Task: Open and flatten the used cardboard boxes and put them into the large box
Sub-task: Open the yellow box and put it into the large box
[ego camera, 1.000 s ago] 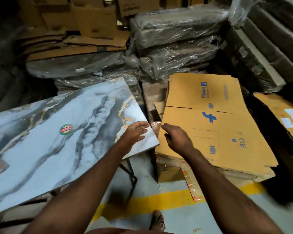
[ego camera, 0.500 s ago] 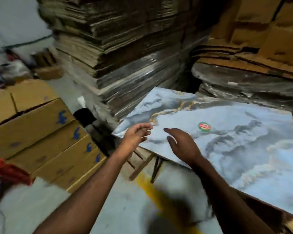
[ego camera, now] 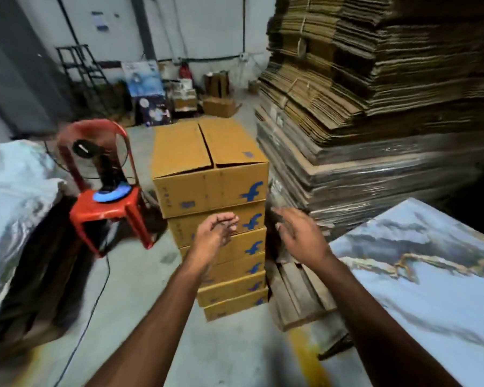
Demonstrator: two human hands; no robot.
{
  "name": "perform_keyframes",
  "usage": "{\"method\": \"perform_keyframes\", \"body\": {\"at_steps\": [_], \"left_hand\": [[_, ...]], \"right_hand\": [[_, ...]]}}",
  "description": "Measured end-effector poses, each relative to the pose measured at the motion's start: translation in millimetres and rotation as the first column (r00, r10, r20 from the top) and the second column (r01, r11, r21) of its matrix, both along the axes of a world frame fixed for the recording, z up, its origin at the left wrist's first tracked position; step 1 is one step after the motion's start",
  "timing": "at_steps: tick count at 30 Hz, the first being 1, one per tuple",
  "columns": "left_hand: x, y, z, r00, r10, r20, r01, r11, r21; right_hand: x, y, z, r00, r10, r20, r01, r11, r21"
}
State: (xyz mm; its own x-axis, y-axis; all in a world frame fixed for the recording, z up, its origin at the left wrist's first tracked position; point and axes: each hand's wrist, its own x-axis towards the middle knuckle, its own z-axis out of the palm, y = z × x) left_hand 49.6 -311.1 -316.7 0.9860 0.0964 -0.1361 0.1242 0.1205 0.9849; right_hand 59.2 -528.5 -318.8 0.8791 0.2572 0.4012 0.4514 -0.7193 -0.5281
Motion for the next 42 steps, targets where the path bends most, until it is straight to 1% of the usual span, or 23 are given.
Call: {"method": "perform_keyframes", "body": {"at_steps": [4,6,9,12,14,16,18,19,22,25,26,27,28,29,32,35,36,37,38,39,40,41,42], "left_hand": [[16.6,39.8,-11.5,0.992,0.121,-0.025,-0.122,0.992,-0.016],[28.8,52.2,-10.1,0.986,0.168,-0.022,-0.169,0.986,-0.017],[60.2,70.3,-7.1,0.975,0.222,0.024,-0.222,0.975,0.01],[99.9,82.4,-3.4,0.963,0.249,0.107,-0.26,0.961,0.099],[126.0,85.3,-0.2,0.947,0.26,0.191,-0.298,0.93,0.215],[151.9,87.7,0.9,0.929,0.25,0.273,-0.337,0.876,0.345],[179.8,93.0,-3.7,0.905,0.251,0.342,-0.393,0.8,0.453],[193.0,96.5,-7.5,0.886,0.266,0.379,-0.438,0.746,0.501],[227.0,106.8,-20.1,0.828,0.307,0.469,-0.559,0.519,0.647],[246.8,117.0,-26.4,0.846,0.33,0.419,-0.503,0.234,0.832],[249.9,120.1,-28.5,0.841,0.362,0.402,-0.483,0.169,0.859],[251.9,122.7,-30.4,0.824,0.412,0.39,-0.478,0.135,0.868],[252.6,124.8,-30.9,0.799,0.472,0.373,-0.482,0.129,0.867],[253.0,127.0,-30.8,0.774,0.533,0.343,-0.485,0.149,0.862],[251.6,134.5,-30.1,0.7,0.683,0.209,-0.514,0.278,0.811],[248.4,132.6,-31.8,0.673,0.721,0.162,-0.604,0.41,0.684],[245.9,128.9,-32.2,0.661,0.736,0.147,-0.646,0.458,0.611],[243.7,125.4,-33.8,0.643,0.759,0.102,-0.682,0.507,0.527],[241.3,121.1,-34.1,0.623,0.781,0.039,-0.711,0.545,0.444],[239.9,117.5,-35.4,0.604,0.796,-0.024,-0.733,0.567,0.376],[239.8,114.2,-36.1,0.593,0.803,-0.068,-0.747,0.579,0.327],[240.7,111.8,-37.1,0.586,0.806,-0.086,-0.758,0.583,0.292],[241.4,110.1,-37.1,0.584,0.807,-0.085,-0.767,0.584,0.267]], "right_hand": [[44.9,35.9,-1.7,0.997,0.069,-0.03,-0.07,0.997,-0.015],[69.9,49.0,-0.6,0.997,0.073,-0.036,-0.074,0.997,-0.014],[111.0,65.3,0.7,0.997,0.072,-0.04,-0.071,0.997,0.016],[154.9,75.7,-1.4,0.997,0.076,-0.028,-0.076,0.997,0.023],[184.6,77.3,-2.9,0.996,0.088,-0.032,-0.088,0.996,0.017],[212.9,75.7,-4.6,0.997,0.07,-0.038,-0.07,0.998,0.008],[240.2,74.0,-7.4,0.999,0.039,-0.03,-0.039,0.999,-0.015],[253.2,74.0,-9.0,1.0,0.025,-0.013,-0.025,0.999,-0.033],[287.4,77.6,-12.6,0.999,-0.045,0.015,0.046,0.996,-0.079],[311.0,84.8,-24.5,0.989,-0.146,0.021,0.147,0.979,-0.141],[315.2,87.3,-31.1,0.984,-0.169,0.046,0.175,0.97,-0.167],[317.3,90.1,-37.1,0.98,-0.182,0.083,0.195,0.963,-0.184],[318.1,92.7,-42.0,0.974,-0.193,0.118,0.212,0.959,-0.188],[318.5,95.0,-45.4,0.968,-0.203,0.146,0.228,0.957,-0.181],[317.9,101.1,-48.0,0.956,-0.226,0.189,0.26,0.949,-0.178],[313.2,105.4,-48.7,0.94,-0.305,0.155,0.327,0.933,-0.149],[311.3,105.6,-50.9,0.925,-0.363,0.113,0.375,0.92,-0.114],[308.5,105.7,-52.1,0.905,-0.424,0.03,0.425,0.903,-0.062],[305.5,105.4,-51.7,0.879,-0.465,-0.101,0.469,0.883,0.013],[302.7,105.4,-49.8,0.842,-0.472,-0.26,0.51,0.854,0.104],[300.8,105.4,-47.6,0.798,-0.442,-0.408,0.55,0.812,0.195],[299.0,105.4,-45.3,0.765,-0.398,-0.505,0.578,0.771,0.267],[297.1,105.2,-43.0,0.755,-0.366,-0.545,0.588,0.744,0.316]]}}
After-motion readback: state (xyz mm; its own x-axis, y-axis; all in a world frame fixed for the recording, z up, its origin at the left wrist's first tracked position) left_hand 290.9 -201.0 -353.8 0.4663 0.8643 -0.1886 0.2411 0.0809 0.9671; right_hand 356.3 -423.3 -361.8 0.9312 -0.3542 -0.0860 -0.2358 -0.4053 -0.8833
